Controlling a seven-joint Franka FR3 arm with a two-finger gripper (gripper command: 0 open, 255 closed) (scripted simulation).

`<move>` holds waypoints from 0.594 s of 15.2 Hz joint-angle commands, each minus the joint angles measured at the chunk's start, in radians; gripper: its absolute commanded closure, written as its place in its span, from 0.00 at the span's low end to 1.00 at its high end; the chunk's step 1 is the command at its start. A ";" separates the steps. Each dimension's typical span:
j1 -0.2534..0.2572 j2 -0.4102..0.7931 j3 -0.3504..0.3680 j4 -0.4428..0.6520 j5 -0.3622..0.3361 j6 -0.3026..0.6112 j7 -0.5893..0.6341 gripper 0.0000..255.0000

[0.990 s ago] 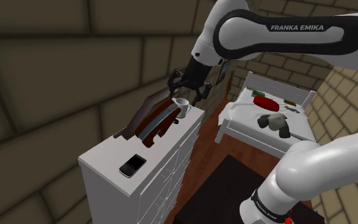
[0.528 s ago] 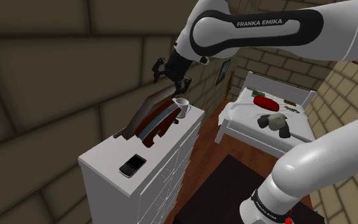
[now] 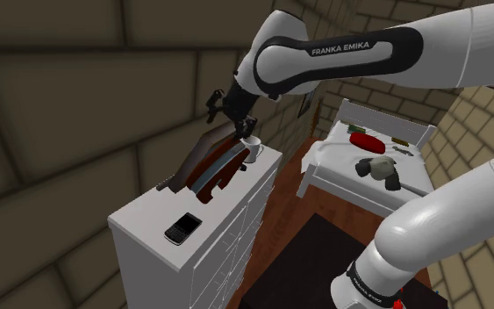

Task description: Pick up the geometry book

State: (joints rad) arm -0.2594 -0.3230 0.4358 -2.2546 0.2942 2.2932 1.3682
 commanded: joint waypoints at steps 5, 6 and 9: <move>0.001 0.006 0.004 -0.013 0.001 0.020 0.001 1.00; 0.001 0.006 0.006 -0.014 0.001 0.022 0.002 1.00; 0.003 0.002 0.007 -0.017 0.002 0.021 0.005 1.00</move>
State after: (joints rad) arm -0.2574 -0.3251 0.4407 -2.2657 0.2956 2.3173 1.3730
